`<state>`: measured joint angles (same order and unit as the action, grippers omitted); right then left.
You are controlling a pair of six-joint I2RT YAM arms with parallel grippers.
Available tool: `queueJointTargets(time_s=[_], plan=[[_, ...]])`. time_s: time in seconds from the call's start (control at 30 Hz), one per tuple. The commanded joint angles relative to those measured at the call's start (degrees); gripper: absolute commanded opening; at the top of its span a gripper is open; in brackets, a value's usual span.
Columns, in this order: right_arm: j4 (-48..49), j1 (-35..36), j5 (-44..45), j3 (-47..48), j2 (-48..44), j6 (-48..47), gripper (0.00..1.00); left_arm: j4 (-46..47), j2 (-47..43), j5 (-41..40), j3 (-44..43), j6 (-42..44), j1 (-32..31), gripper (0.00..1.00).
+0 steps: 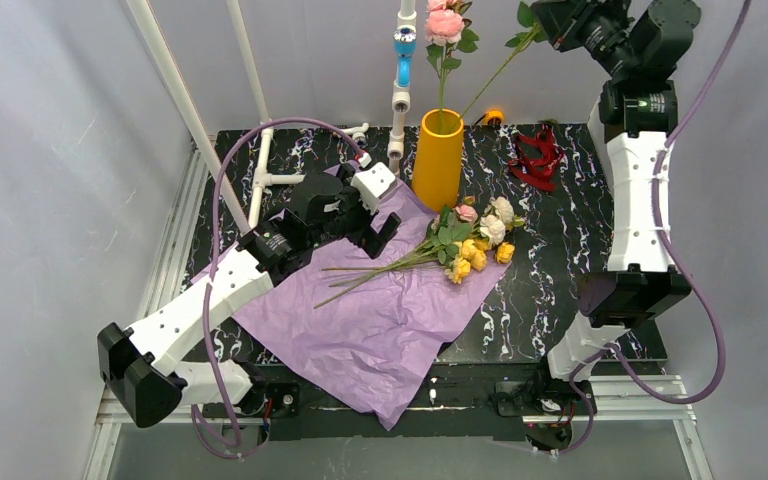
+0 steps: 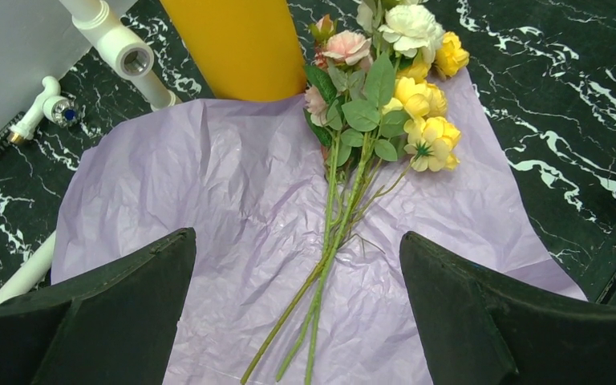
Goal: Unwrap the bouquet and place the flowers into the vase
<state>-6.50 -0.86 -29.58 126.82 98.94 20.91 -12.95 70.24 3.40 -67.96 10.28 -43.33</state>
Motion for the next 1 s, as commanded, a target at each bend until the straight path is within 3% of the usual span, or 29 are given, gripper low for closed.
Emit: queueJointTargets(time_s=[0.0, 0.13, 0.4, 0.6, 0.8, 0.9, 0.97], plan=[[-1.4, 4.1, -1.0, 1.2, 1.7, -5.5, 0.01, -1.7, 0.4, -1.6, -1.5, -0.1, 0.8, 0.98], [-3.6, 7.0, -0.3, 1.3, 4.6, -8.9, 0.03, -4.5, 1.8, -0.1, -2.6, -2.4, 1.9, 0.98], [-2.6, 9.9, 1.3, 0.5, 10.6, -8.8, 0.20, -12.6, 6.5, 16.1, -4.8, -4.6, 5.9, 0.98], [-3.9, 9.9, 1.7, 0.8, 13.2, -6.1, 0.55, -14.6, 9.3, 14.9, -6.8, -3.9, 6.7, 0.98], [-4.8, 9.6, 1.5, -4.8, 8.7, -6.1, 0.87, -16.7, 12.6, 17.8, -9.1, -4.1, 9.8, 0.98], [-4.6, 9.1, 0.9, -9.9, 4.4, -5.7, 0.98, -16.7, 13.7, 20.3, -9.1, -2.6, 10.8, 0.98], [-4.1, 8.6, 0.5, -13.5, 1.3, -5.3, 0.98, -16.8, 14.2, 22.4, -8.7, 0.1, 10.9, 0.98]])
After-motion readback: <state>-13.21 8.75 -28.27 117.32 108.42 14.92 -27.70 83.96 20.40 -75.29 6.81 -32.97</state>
